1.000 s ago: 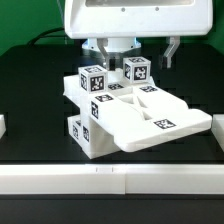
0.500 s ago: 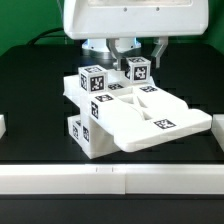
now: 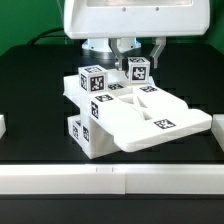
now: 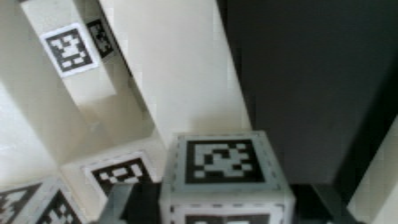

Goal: Assemble chair

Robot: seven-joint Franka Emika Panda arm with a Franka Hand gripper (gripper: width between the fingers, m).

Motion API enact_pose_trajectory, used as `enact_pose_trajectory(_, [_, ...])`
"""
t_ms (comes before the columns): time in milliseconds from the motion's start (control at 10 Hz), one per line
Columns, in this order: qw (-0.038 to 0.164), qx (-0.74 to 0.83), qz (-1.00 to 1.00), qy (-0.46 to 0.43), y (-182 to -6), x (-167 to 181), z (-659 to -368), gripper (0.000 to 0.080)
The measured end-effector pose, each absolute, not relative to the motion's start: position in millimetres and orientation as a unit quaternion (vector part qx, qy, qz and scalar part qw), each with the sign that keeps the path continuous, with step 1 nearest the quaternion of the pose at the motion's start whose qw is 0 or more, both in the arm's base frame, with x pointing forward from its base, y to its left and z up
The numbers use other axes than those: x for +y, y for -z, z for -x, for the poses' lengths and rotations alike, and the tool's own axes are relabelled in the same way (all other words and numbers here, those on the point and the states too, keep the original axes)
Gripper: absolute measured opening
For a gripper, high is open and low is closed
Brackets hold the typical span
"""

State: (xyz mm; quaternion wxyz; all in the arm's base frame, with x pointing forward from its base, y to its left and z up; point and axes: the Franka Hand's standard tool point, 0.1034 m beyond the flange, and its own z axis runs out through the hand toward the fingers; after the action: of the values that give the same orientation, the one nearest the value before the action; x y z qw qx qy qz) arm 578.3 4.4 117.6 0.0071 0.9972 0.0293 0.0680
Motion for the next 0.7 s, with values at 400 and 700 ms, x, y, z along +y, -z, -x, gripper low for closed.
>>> enact_pose_trajectory(400, [-0.002,-0.099,-0.993,-0.068,-117.6,4.7,-578.3,0.0287])
enact_pose_trajectory(700, [-0.010,-0.193,-0.979,-0.068,-117.5,5.2,-578.3,0.0287])
